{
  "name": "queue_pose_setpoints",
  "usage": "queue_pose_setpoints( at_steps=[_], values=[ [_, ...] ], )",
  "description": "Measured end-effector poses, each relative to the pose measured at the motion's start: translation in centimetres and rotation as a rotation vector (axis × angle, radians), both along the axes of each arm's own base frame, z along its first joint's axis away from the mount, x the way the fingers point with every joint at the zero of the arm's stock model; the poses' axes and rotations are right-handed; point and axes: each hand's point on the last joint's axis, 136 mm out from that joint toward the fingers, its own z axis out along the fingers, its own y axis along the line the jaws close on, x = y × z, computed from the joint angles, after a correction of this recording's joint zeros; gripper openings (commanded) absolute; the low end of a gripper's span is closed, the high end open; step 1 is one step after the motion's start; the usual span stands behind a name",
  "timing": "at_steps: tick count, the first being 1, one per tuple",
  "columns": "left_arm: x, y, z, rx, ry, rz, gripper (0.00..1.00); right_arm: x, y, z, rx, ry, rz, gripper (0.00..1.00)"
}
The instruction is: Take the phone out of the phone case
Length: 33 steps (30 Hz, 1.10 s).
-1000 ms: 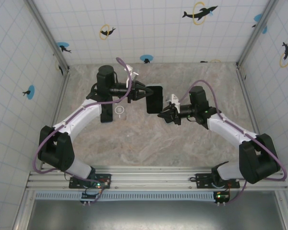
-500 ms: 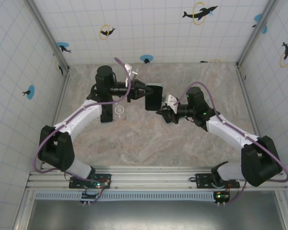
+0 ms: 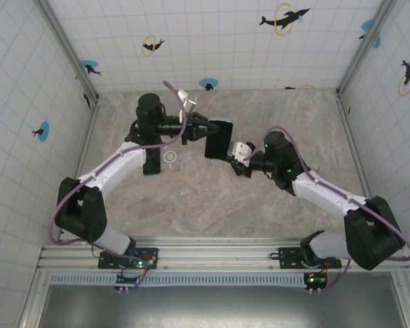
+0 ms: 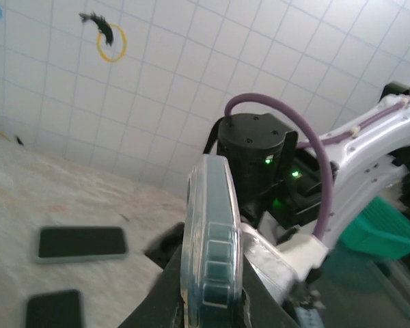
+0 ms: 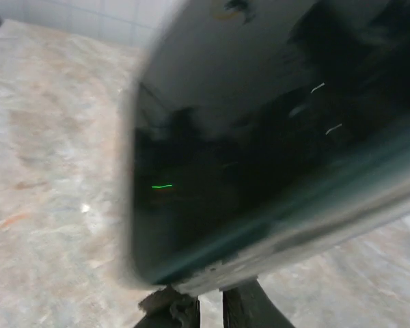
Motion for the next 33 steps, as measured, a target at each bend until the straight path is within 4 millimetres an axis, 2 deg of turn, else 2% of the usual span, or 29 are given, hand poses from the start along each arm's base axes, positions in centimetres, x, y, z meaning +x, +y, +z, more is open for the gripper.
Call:
queue_pose_setpoints(
  at_steps=[1,6,10,15,22,27,33],
  values=[
    [-0.2,-0.1,-0.1,0.009,0.030,-0.005,0.00,0.5,-0.1,0.4,0.001,-0.038,-0.018,0.09],
    [-1.5,-1.1,-1.8,0.057,0.159,-0.076,0.00,2.0,-0.8,4.8,0.072,-0.217,-0.099,0.10],
    [-1.7,-1.2,-2.0,0.066,0.178,-0.081,0.00,2.1,-1.1,6.2,0.099,-0.253,-0.116,0.15],
    [0.2,-0.8,-2.2,0.069,0.186,0.008,0.00,1.8,-2.0,4.9,0.102,-0.194,-0.146,0.29],
    [2.8,-0.7,-2.4,0.066,0.257,0.168,0.00,1.7,-4.9,3.5,0.219,0.047,-0.240,0.43],
    [3.8,-0.4,-2.8,0.041,0.360,0.251,0.00,1.4,-6.5,2.0,0.374,0.308,-0.310,0.44],
    [4.6,-0.2,-3.5,0.011,0.502,0.310,0.00,0.3,-6.8,1.1,0.574,0.581,-0.340,0.45]
  ],
)
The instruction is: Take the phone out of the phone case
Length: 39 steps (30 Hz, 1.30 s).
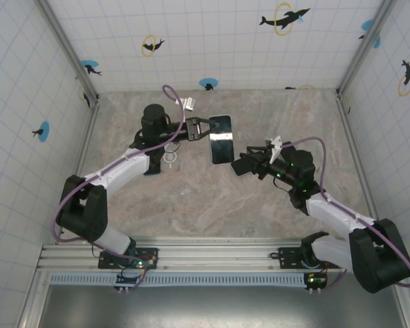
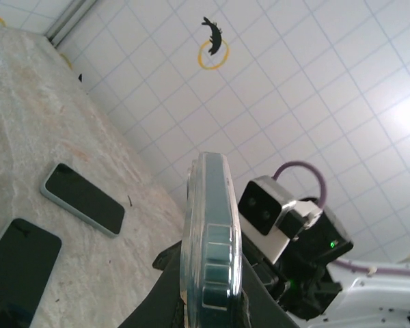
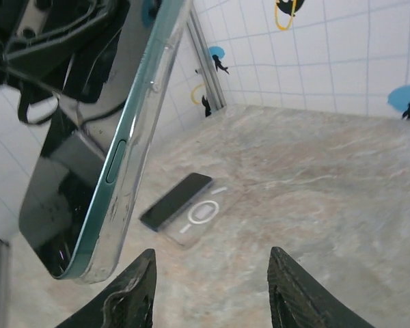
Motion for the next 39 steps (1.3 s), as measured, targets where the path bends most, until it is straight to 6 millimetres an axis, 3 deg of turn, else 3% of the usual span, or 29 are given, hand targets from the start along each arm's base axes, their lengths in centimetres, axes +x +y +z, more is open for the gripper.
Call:
queue_pose_setpoints(
  at_steps=[9,23,39],
  values=[
    [0.7,0.2,0.0,-0.044,0.068,0.064,0.00,-0.3,0.2,1.7,0.193,0.115,0.014,0.45],
    [0.6,0.0,1.1,-0.094,0.081,0.066,0.00,-0.6,1.1,2.2,0.268,0.160,0.056,0.43],
    [0.9,0.1,0.1,-0.133,0.163,0.115,0.00,-0.8,2.6,0.9,0.330,0.300,0.095,0.43]
  ],
)
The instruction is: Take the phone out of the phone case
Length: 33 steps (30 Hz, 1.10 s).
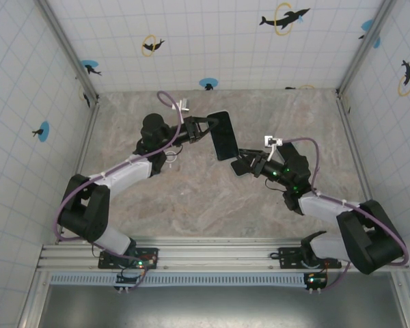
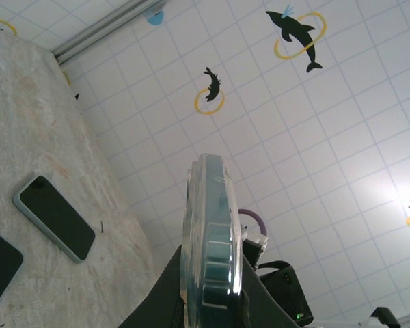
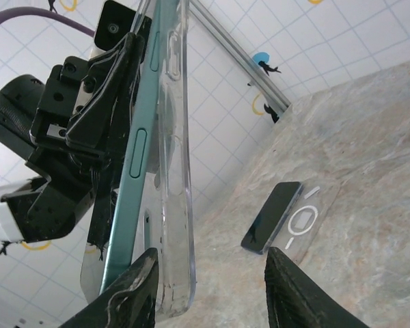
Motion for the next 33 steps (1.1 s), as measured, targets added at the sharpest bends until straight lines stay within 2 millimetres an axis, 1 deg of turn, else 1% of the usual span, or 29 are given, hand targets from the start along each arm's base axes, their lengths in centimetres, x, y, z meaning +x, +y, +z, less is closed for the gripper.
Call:
queue_pose_setpoints(
  at_steps=[4,8,11,13,14,17,20,21,23,26,29,31,33],
  values=[
    [0.3,0.0,0.0,-0.024,0.018,0.015,0.00,-0.1,0.6,0.1,0.058,0.074,0.009,0.43],
    [0.6,-0.2,0.2,-0.062,0.028,0.027,0.00,0.2,0.8,0.6,0.136,0.139,0.008,0.42],
    [0.9,-0.4,0.1,-0.082,0.036,0.033,0.00,0.3,0.9,0.8,0.180,0.176,0.009,0.40],
    [1.1,-0.4,0.0,-0.086,0.042,0.039,0.00,0.4,0.8,1.0,0.199,0.193,0.007,0.36],
    [1.1,-0.4,-0.1,-0.086,0.043,0.042,0.02,0.4,0.8,1.1,0.208,0.200,0.007,0.33],
    [1.2,-0.4,-0.1,-0.086,0.042,0.047,0.07,0.5,0.7,1.5,0.241,0.216,0.007,0.23],
    [1.3,-0.3,-0.1,-0.085,0.040,0.052,0.17,0.5,0.7,1.9,0.272,0.227,0.012,0.17],
    [1.3,-0.3,-0.2,-0.083,0.040,0.052,0.22,0.5,0.7,2.0,0.280,0.229,0.013,0.16],
    [1.4,-0.4,-0.3,-0.078,0.039,0.056,0.29,0.5,0.7,2.2,0.294,0.231,0.015,0.14],
    [1.5,-0.5,-1.1,-0.055,0.055,0.059,0.42,0.6,0.5,2.5,0.312,0.234,0.012,0.11],
    [1.4,-0.7,-1.7,-0.031,0.064,0.056,0.51,0.9,0.3,2.5,0.327,0.246,-0.001,0.09],
    [1.5,-0.8,-2.0,-0.014,0.064,0.054,0.56,1.1,0.2,2.3,0.332,0.257,-0.012,0.08],
    [1.6,-0.9,-2.3,0.003,0.064,0.056,0.59,1.3,0.1,2.2,0.335,0.263,-0.022,0.07]
  ],
)
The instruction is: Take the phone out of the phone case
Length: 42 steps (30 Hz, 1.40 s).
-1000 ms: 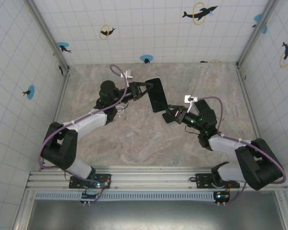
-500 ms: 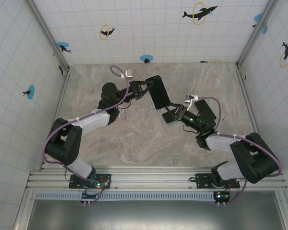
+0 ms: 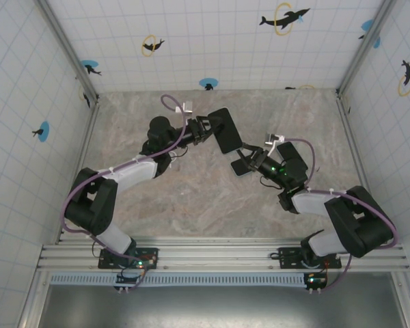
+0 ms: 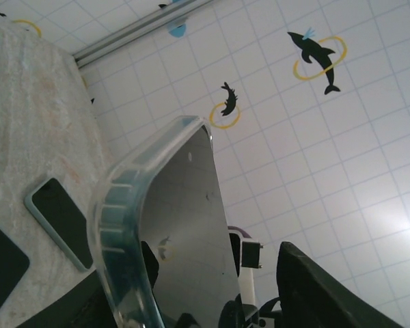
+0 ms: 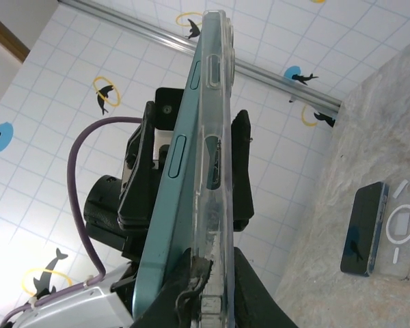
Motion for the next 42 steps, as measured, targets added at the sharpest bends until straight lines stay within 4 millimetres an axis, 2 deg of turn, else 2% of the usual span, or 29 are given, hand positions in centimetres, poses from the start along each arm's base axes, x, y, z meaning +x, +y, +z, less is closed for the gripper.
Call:
queue_pose_setpoints(
  at_steps=[7,13,18,23,28,31,37,42],
  values=[
    [0.6,0.6,-1.7,0.077,0.044,0.052,0.64,1.1,-0.8,-0.2,0.012,0.019,-0.064,0.06],
    [0.1,2.1,-1.4,0.089,0.066,0.124,0.64,2.5,-1.6,-1.2,0.013,0.055,-0.139,0.06],
    [-1.3,3.2,-1.5,0.068,0.112,0.210,0.64,3.8,-2.4,-2.0,0.017,0.080,-0.221,0.06],
    [-3.0,1.6,-1.6,0.041,0.169,0.243,0.65,5.3,-2.4,-2.0,0.013,0.076,-0.273,0.06],
    [-4.1,0.0,-1.1,-0.008,0.210,0.256,0.65,5.7,-1.8,-1.9,0.017,0.058,-0.285,0.06],
    [-4.1,-0.7,-0.9,-0.044,0.225,0.261,0.64,5.8,-1.3,-2.0,0.010,0.050,-0.277,0.06],
    [-3.9,-2.2,-2.6,-0.066,0.282,0.256,0.63,5.6,-0.6,-2.0,-0.008,0.030,-0.270,0.06],
    [-3.9,-2.7,-2.4,-0.100,0.292,0.245,0.63,5.8,-0.4,-1.6,-0.014,0.011,-0.275,0.06]
  ],
)
